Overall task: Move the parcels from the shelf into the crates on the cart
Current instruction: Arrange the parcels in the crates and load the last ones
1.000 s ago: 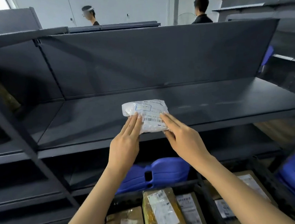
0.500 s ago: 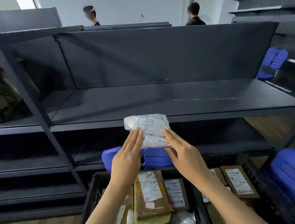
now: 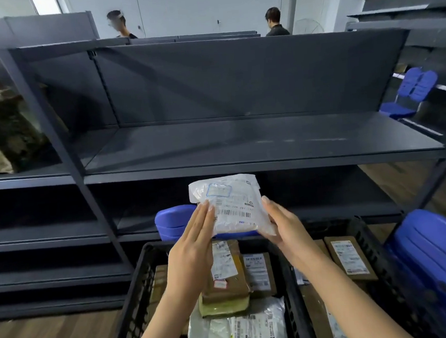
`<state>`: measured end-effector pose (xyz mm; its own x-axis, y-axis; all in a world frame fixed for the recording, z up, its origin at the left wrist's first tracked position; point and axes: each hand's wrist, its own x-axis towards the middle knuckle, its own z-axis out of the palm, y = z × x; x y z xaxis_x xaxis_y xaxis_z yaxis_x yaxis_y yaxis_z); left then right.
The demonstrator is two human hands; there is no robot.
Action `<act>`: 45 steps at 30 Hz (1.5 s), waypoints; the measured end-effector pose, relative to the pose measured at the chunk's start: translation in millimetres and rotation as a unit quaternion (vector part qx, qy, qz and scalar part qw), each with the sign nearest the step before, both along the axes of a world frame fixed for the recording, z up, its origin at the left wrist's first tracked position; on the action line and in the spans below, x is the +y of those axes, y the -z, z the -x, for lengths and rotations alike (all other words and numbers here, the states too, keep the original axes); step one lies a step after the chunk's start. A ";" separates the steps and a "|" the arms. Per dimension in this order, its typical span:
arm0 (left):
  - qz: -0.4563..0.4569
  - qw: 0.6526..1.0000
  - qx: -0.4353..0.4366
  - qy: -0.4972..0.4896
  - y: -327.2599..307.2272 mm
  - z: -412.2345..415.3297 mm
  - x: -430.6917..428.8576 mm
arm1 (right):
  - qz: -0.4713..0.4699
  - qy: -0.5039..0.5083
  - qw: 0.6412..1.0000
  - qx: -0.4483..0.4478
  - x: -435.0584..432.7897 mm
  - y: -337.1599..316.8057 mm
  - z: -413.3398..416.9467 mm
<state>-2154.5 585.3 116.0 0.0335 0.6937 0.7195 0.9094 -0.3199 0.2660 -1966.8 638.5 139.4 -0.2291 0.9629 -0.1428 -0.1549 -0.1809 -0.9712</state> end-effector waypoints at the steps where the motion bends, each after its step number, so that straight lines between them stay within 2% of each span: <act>1: -0.001 1.000 0.002 0.015 1.9 0.2 -3.0 | 0.042 -0.015 0.997 0.063 -0.3 -1.2 1.0; 3: 0.000 0.998 0.008 0.059 6.0 1.1 -7.6 | 0.081 -0.026 0.991 0.104 -2.0 -0.6 5.3; 5: 0.021 0.996 -0.005 0.089 11.3 3.1 -10.6 | 0.089 -0.003 0.992 0.090 -3.9 4.3 11.0; 7: 0.099 0.990 -0.083 0.060 14.1 4.9 -13.4 | 0.090 0.029 0.991 0.099 -6.4 9.4 15.6; 8: 0.157 0.974 -0.159 0.034 15.1 5.3 -14.6 | 0.087 0.043 0.989 0.110 -7.7 11.1 16.9; 9: 0.215 0.942 -0.257 0.010 15.1 5.5 -16.2 | 0.080 0.055 0.988 0.119 -9.1 12.4 17.9; 10: 0.262 0.893 -0.365 0.005 14.2 5.3 -17.8 | 0.070 0.064 0.987 0.126 -10.7 13.2 19.2; 12: 0.310 0.770 -0.554 0.060 12.9 2.3 -21.0 | 0.052 0.073 0.987 0.133 -14.3 15.1 22.4; 14: 0.331 0.664 -0.659 0.124 11.4 -6.5 -24.3 | 0.042 0.073 0.988 0.130 -19.0 18.0 27.1; 15: 0.329 0.626 -0.691 0.147 11.4 -11.4 -25.4 | 0.040 0.071 0.989 0.126 -21.9 19.4 29.7; 17: 0.310 0.585 -0.728 0.179 9.9 -21.4 -26.6 | 0.032 0.068 0.990 0.121 -26.8 22.7 34.8; 21: 0.250 0.548 -0.780 0.170 7.1 -31.3 -24.3 | -0.007 0.057 0.992 0.110 -30.5 26.5 39.8; 26: 0.229 0.519 -0.805 0.171 5.2 -30.0 -20.4 | -0.056 0.035 0.996 0.061 -28.5 25.1 36.0; 29: 0.238 0.522 -0.801 0.167 7.6 -27.0 -17.3 | -0.083 0.036 0.995 0.029 -21.9 20.5 29.2; 33: 0.257 0.558 -0.770 0.172 5.3 -13.2 -11.7 | -0.160 0.057 0.985 -0.042 -0.9 -0.3 7.5; 36: 0.286 0.596 -0.727 0.186 -3.9 6.5 -6.1 | -0.167 0.079 0.963 -0.198 24.2 -20.6 -9.2; 38: 0.322 0.624 -0.684 0.197 -12.8 18.8 -0.7 | -0.159 0.052 0.950 -0.263 36.6 -35.7 -15.4; 41: 0.376 0.668 -0.607 0.208 -29.1 29.4 6.7 | -0.124 -0.034 0.958 -0.255 43.0 -56.8 -16.0; 45: 0.398 0.692 -0.561 0.218 -45.3 32.8 14.5 | -0.065 -0.101 0.979 -0.165 40.6 -60.2 -12.9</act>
